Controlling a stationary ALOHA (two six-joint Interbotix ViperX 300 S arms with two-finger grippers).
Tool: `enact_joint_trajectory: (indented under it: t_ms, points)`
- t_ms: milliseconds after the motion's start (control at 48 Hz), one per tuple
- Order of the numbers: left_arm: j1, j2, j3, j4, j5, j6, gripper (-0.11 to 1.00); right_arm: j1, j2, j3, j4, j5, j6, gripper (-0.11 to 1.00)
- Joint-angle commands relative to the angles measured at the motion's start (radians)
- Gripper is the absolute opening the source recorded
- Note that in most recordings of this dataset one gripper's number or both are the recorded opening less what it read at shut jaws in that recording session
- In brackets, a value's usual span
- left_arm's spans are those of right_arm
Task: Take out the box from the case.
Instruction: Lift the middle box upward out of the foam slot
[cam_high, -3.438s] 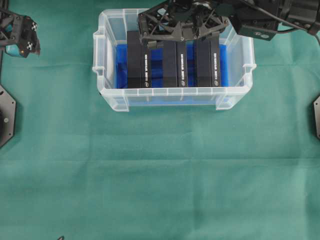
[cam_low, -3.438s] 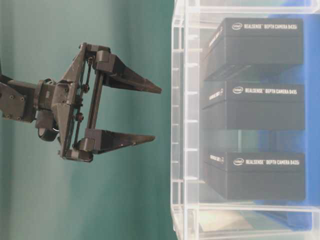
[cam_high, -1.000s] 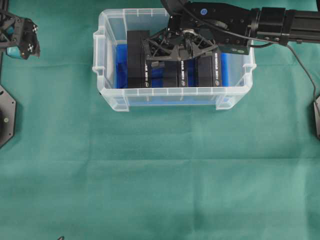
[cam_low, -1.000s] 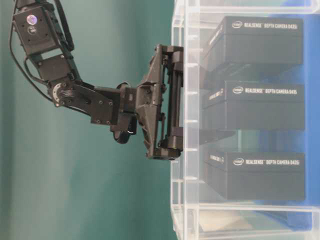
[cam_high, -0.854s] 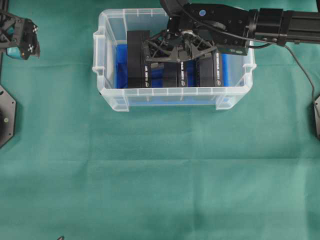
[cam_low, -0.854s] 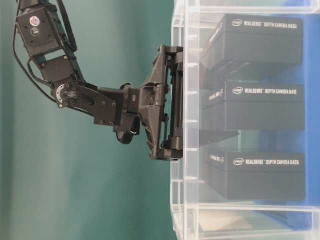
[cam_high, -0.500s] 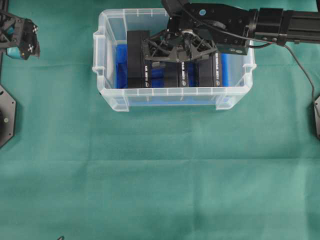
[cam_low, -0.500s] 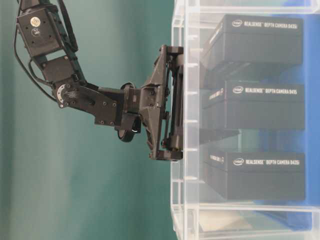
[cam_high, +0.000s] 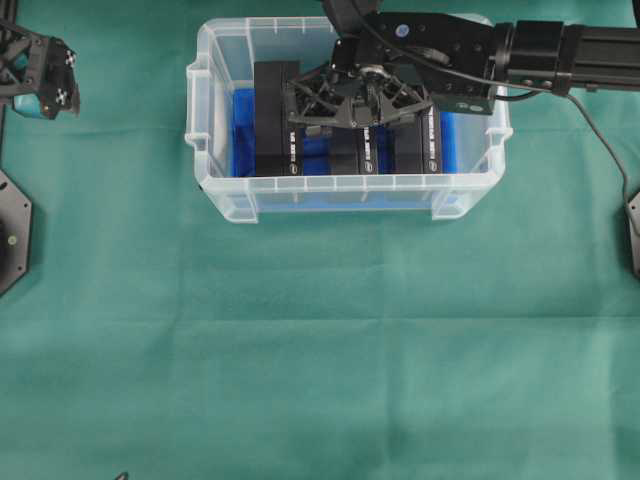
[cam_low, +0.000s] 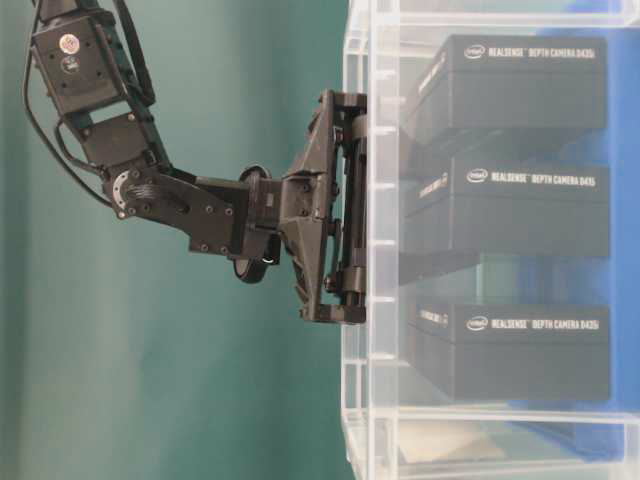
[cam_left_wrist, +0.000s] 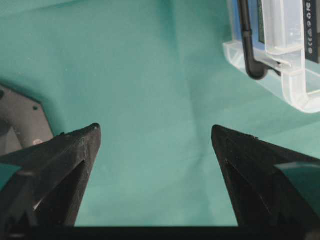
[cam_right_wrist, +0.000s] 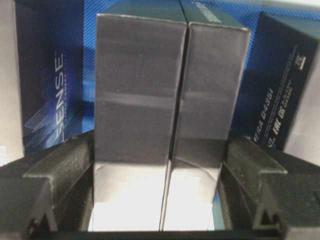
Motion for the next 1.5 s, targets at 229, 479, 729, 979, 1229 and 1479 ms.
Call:
enact_joint_trajectory:
  t_ms: [229, 479, 729, 979, 1229, 1479]
  points:
    - [0.003, -0.005, -0.012, 0.0, -0.003, 0.0, 0.92, 0.005, -0.031, -0.067, -0.002, 0.064, -0.002, 0.66]
    - [0.003, -0.002, -0.014, 0.0, -0.003, 0.0, 0.92, 0.002, -0.041, -0.137, 0.0, 0.161, -0.009, 0.66]
    - [0.003, -0.002, -0.014, 0.0, -0.003, 0.0, 0.92, 0.003, -0.064, -0.193, 0.002, 0.238, -0.014, 0.66]
    - [0.003, 0.0, -0.015, 0.0, -0.003, 0.0, 0.92, -0.002, -0.107, -0.255, -0.003, 0.319, -0.014, 0.66]
    - [0.003, 0.0, -0.015, 0.0, -0.003, 0.0, 0.92, -0.002, -0.123, -0.33, -0.008, 0.4, -0.015, 0.66]
    - [0.003, 0.0, -0.015, 0.002, -0.003, 0.0, 0.92, -0.002, -0.124, -0.411, -0.015, 0.476, -0.034, 0.66]
